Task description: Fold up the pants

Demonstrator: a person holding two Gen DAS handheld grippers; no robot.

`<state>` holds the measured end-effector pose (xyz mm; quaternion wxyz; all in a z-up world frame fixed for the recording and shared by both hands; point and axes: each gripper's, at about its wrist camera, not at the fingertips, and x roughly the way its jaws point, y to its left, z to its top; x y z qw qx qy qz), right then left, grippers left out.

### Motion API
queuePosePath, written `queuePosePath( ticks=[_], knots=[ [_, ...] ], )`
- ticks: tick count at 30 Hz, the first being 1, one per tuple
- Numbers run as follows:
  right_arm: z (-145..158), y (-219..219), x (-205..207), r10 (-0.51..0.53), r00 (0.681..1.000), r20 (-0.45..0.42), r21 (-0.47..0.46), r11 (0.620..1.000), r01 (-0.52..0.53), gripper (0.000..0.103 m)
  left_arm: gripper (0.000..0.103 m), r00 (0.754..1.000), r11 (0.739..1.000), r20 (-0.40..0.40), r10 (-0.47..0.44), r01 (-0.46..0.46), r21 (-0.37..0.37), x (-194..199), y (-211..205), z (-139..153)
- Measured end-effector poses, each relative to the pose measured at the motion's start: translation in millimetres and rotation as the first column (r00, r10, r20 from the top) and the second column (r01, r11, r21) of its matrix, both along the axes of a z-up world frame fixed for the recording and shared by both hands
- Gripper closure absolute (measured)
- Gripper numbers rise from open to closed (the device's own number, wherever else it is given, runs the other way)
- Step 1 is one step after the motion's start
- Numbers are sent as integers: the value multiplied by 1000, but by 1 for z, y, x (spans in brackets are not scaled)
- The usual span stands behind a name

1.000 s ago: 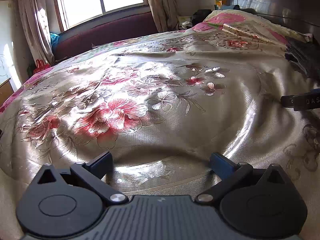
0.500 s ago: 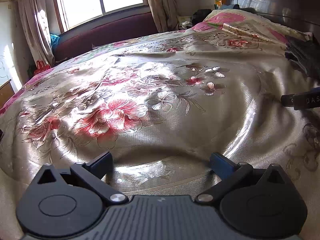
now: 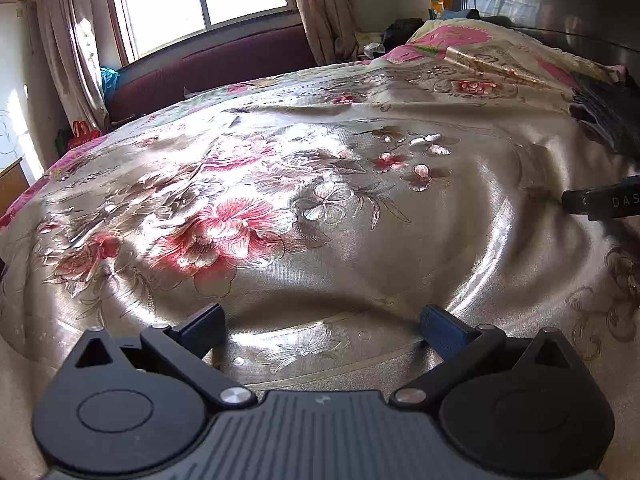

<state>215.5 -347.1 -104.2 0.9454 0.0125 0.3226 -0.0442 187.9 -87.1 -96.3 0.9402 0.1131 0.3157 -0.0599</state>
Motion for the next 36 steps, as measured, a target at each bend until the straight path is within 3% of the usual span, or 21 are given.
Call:
queuePosePath(
  ticks=[36],
  knots=[
    [0, 0, 0, 0, 1000, 0, 0, 1000, 0, 1, 0, 1000, 1000, 1, 0, 0, -29, 0, 4, 0]
  ],
)
